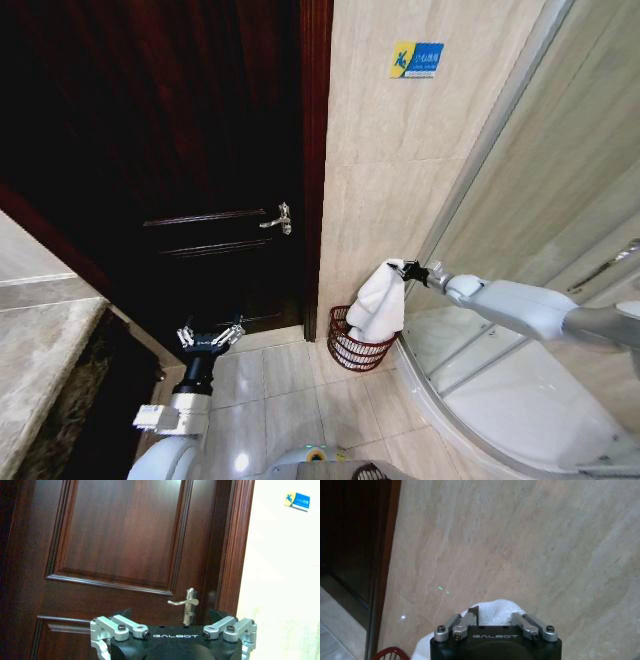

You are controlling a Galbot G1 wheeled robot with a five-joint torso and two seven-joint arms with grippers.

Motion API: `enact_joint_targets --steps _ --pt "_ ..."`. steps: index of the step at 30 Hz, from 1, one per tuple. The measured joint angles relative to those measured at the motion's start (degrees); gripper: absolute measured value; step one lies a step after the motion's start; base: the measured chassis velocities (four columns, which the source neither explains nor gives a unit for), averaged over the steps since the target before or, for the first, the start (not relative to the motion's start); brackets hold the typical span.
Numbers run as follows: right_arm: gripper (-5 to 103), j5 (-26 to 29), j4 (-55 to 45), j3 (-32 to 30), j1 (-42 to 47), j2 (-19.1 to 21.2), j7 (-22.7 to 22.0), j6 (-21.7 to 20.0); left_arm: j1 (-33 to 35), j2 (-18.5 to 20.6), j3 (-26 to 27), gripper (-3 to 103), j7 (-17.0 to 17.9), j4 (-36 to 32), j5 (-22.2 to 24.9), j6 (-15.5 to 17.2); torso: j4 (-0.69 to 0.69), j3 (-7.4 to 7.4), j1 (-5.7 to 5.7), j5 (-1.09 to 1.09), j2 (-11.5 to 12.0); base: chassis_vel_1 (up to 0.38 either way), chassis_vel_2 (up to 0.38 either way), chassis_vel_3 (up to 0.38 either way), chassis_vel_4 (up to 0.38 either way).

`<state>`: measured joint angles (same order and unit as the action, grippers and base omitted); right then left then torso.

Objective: Discard the used towel into the hamper.

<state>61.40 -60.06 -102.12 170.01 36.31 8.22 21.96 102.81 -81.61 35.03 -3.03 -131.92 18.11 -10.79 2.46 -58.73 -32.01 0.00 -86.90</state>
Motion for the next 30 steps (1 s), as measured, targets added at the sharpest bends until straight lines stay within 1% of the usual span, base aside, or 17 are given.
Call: enact_joint_targets --steps 2,3,7,9,12,13,14,15,16,17,20,21,23,25,26,28,30 --pt "36 -0.08 0.0 -0.08 -0.02 -0.19 -0.01 0.0 0.0 0.0 0.0 100 0.0 0.0 0.0 0.0 0.0 0.0 0.0 0.0 0.0 0.0 0.0 0.0 0.0" --pt "36 -0.08 0.0 -0.08 -0.02 -0.19 -0.01 0.0 0.0 0.0 0.0 100 0.0 0.0 0.0 0.0 0.0 0.0 0.0 0.0 0.0 0.0 0.0 0.0 0.0" --pt "58 -1.02 -0.64 -0.11 -0.05 -0.71 0.0 -0.47 0.0 0.0 0.0 100 0.0 0.0 0.0 0.0 0.0 0.0 0.0 0.0 0.0 0.0 0.0 0.0 0.0" --pt "58 -1.25 -0.89 -0.07 -0.05 -0.81 0.01 -0.53 0.0 0.0 0.0 100 0.0 0.0 0.0 0.0 0.0 0.0 0.0 0.0 0.0 0.0 0.0 0.0 0.0" --pt "75 -1.92 -1.29 0.03 -0.07 -1.11 0.54 -0.75 0.0 0.0 0.0 100 0.0 0.0 0.0 0.0 0.0 0.0 0.0 0.0 0.0 0.0 0.0 0.0 0.0" --pt "75 -1.92 -1.29 0.03 -0.07 -1.11 0.54 -0.75 0.0 0.0 0.0 100 0.0 0.0 0.0 0.0 0.0 0.0 0.0 0.0 0.0 0.0 0.0 0.0 0.0" --pt "80 -2.27 -1.33 0.03 -0.07 -1.27 1.04 -0.93 0.0 0.0 0.0 100 0.0 0.0 0.0 0.0 0.0 0.0 0.0 0.0 0.0 0.0 0.0 0.0 0.0" --pt "80 -2.46 -1.38 0.03 -0.08 -1.42 1.41 -1.08 0.0 0.0 0.0 100 0.0 0.0 0.0 0.0 0.0 0.0 0.0 0.0 0.0 0.0 0.0 0.0 0.0" --pt "86 -2.68 -1.59 0.03 -0.1 -1.7 2.12 -1.49 0.0 0.0 0.0 100 0.0 0.0 0.0 0.0 0.0 0.0 0.0 0.0 0.0 0.0 0.0 0.0 0.0" --pt "86 -2.68 -1.59 0.03 -0.1 -1.7 2.12 -1.49 0.0 0.0 0.0 100 0.0 0.0 0.0 0.0 0.0 0.0 0.0 0.0 0.0 0.0 0.0 0.0 0.0" --pt "100 -4.51 -3.18 -0.17 -0.2 -3.73 7.28 -5.59 0.0 0.0 0.0 100 0.0 0.0 0.0 0.0 0.0 0.0 0.0 0.0 0.0 0.0 0.0 0.0 0.0" --pt "100 -4.51 -3.18 -0.17 -0.2 -3.73 7.28 -5.59 0.0 0.0 0.0 100 0.0 0.0 0.0 0.0 0.0 0.0 0.0 0.0 0.0 0.0 0.0 0.0 0.0" --pt "100 -8.13 -3.88 -1.04 -0.26 -5.07 11.18 -8.9 0.0 0.0 0.0 100 0.0 0.0 0.0 0.0 -0.02 0.01 0.0 0.0 0.0 0.0 0.0 0.0 0.0" --pt "100 -9.01 -3.81 -1.26 -0.27 -5.17 11.65 -9.29 0.0 0.0 0.0 100 0.0 0.0 0.0 0.0 -0.02 0.01 0.01 -0.01 0.0 0.0 0.0 0.0 0.0" --pt "100 -11.05 -3.22 -1.54 -0.28 -5.02 12.15 -9.66 0.0 0.0 0.0 100 0.0 0.0 0.0 0.0 -0.01 0.01 0.01 -0.02 0.0 0.0 0.0 0.0 0.0" --pt "100 -12.6 -2.56 -1.64 -0.28 -4.32 10.97 -9.71 0.0 0.0 0.0 100 0.0 0.0 0.0 0.0 0.0 0.01 0.0 0.01 0.0 0.0 0.0 0.0 0.0" --pt "100 -12.79 -2.46 -1.74 -0.27 -4.02 10.42 -9.73 0.0 0.0 0.0 100 0.0 0.0 0.0 0.0 0.0 0.0 0.0 0.01 0.0 0.0 0.0 0.0 0.0"
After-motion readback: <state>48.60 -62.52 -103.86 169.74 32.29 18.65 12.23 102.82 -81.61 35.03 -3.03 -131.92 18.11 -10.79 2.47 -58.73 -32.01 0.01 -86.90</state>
